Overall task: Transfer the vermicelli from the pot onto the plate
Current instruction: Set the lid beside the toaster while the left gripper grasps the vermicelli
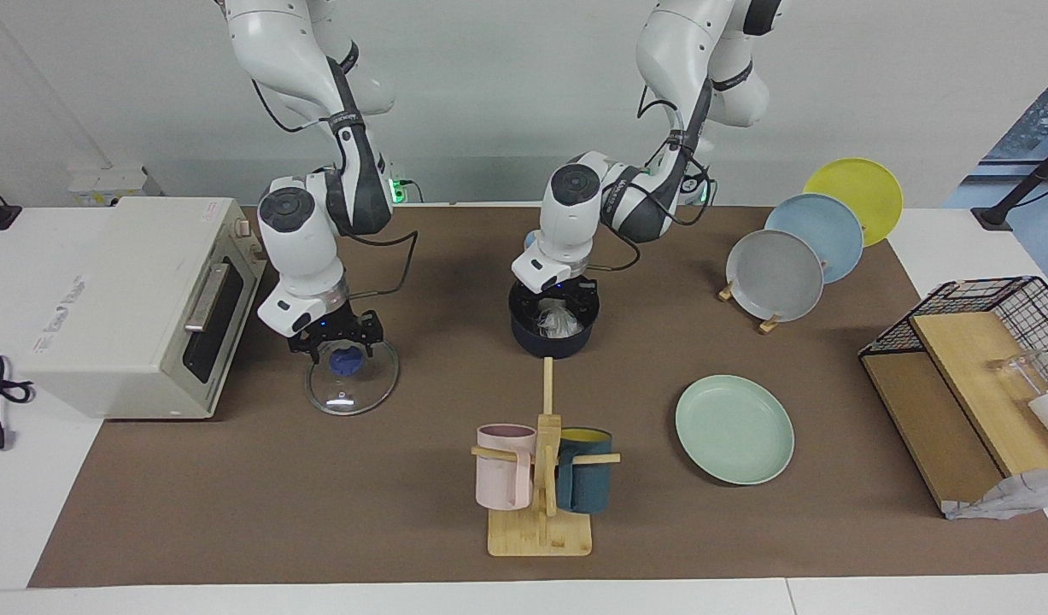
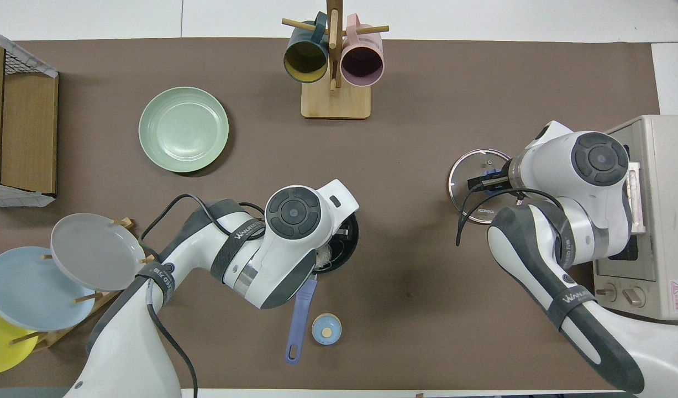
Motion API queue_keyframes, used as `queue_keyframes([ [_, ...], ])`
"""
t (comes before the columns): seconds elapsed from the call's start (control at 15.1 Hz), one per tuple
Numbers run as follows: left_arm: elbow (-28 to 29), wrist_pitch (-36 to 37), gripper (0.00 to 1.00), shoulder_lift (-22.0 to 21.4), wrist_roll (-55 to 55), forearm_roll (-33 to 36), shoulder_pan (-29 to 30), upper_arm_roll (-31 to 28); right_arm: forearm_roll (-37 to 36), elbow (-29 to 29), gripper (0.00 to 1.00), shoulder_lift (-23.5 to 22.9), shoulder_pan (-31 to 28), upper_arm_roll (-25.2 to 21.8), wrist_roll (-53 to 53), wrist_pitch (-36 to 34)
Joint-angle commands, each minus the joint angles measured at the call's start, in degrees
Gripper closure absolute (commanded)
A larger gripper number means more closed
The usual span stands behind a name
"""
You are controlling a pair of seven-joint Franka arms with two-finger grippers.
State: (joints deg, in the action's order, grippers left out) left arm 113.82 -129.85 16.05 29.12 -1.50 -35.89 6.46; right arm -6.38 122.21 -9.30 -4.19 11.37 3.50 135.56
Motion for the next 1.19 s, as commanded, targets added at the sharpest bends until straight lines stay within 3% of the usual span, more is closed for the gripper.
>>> queue_keyframes([
  [0.0, 0.71, -1.29, 0.15, -0.31, 0.42, 0.1, -1.11, -0.92, 1.72, -4.68, 0.0, 0.51, -0.65, 0.23, -1.83, -7.2],
  [0.07, 0.79, -1.29, 0.29, -0.31, 0.41, 0.1, -1.11, -0.92, 1.72, -7.66, 0.0, 0.59, -0.47, 0.32, -1.48, -10.98],
  [0.13, 0.79, -1.29, 0.5, -0.31, 0.33, 0.1, -1.11, -0.92, 1.81, -11.0, 0.0, 0.68, -0.47, 0.41, -1.47, -15.98],
  [0.2, 0.71, -1.2, 0.8, -0.31, 0.41, 0.1, -1.11, -0.92, 1.9, -14.6, 0.0, 0.77, -0.3, 0.41, -1.47, -20.81],
  [0.27, 0.7, -1.2, 1.0, -0.31, 0.24, 0.1, -1.11, -1.01, 1.9, -18.72, 0.0, 0.6, -0.21, 0.32, -1.21, -25.73],
  [0.6, -1.66, 3.69, 1.0, -2.41, -0.38, 0.27, -0.41, -1.1, 1.81, -31.67, 0.0, 1.47, -0.3, -0.64, -1.12, -43.16],
  [0.93, -11.76, 22.76, 1.0, -6.98, -2.92, 0.19, 2.58, -1.18, 1.81, -31.95, 0.0, 7.79, 1.46, -3.54, -1.12, -48.19],
  [1.13, -18.61, 31.82, 1.0, -8.92, -4.41, 0.01, 4.94, -1.45, 2.07, -29.07, 0.0, 10.43, 1.64, -3.55, -0.51, -51.96],
])
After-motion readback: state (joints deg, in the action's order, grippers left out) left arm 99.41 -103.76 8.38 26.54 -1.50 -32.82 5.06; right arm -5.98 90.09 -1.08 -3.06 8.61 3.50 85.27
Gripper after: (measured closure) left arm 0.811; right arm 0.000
